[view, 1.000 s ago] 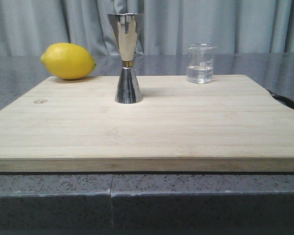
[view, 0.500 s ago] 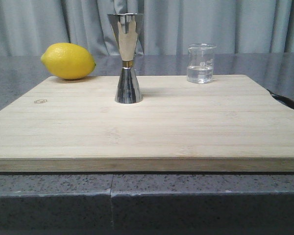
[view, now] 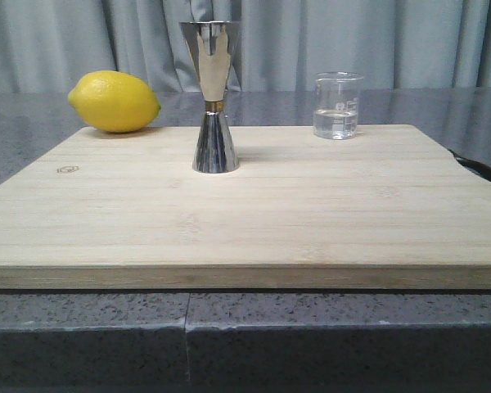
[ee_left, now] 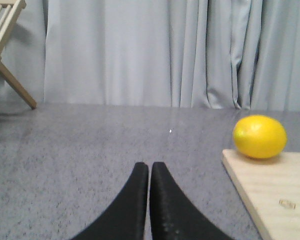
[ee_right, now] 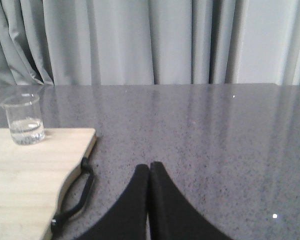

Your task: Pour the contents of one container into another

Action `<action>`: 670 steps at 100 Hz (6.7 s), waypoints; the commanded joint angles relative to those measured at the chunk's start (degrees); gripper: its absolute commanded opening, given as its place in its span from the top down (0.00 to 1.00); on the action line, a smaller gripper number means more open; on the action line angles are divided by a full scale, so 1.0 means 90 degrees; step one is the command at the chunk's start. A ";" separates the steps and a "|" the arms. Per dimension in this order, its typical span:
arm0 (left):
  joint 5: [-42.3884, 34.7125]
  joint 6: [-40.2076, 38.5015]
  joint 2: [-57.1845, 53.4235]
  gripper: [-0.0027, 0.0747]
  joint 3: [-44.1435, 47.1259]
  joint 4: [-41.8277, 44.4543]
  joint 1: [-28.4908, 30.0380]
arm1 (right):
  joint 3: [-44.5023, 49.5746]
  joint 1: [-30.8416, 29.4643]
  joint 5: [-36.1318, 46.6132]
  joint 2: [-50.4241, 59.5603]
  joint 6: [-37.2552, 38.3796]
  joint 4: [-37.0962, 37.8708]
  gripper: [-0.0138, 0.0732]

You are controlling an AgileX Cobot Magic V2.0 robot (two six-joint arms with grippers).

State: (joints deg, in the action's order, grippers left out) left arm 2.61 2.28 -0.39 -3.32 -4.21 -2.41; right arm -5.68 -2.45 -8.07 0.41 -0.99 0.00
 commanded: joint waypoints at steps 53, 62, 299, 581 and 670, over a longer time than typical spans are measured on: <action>0.1035 0.0009 0.1231 0.99 -0.2922 -0.0142 0.0002 | -0.3007 -0.0027 -0.1108 -0.1932 -0.0052 0.0561 0.92; 0.1035 0.0009 0.1231 0.99 -0.2922 -0.0142 0.0002 | -0.3007 -0.0027 -0.1090 -0.1932 -0.0052 0.0533 0.92; 0.4293 0.4869 0.5099 0.32 -0.5110 -0.3826 0.0123 | -0.3007 -0.0027 -0.1807 -0.1932 -0.0052 0.0504 0.21; 0.7611 1.3319 1.1652 0.60 -0.6776 -1.1161 -0.1771 | -0.3007 -0.0027 -0.1798 -0.1932 -0.0052 0.0637 0.21; 0.7784 1.3319 1.1049 0.60 -0.7005 -1.0847 -0.1773 | -0.3007 -0.0027 -0.1822 -0.1932 -0.0052 0.0637 0.21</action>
State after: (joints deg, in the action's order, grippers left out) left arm 66.40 122.00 102.95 -64.66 -97.99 -17.78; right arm -30.81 -2.45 -28.70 -15.81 -0.99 4.83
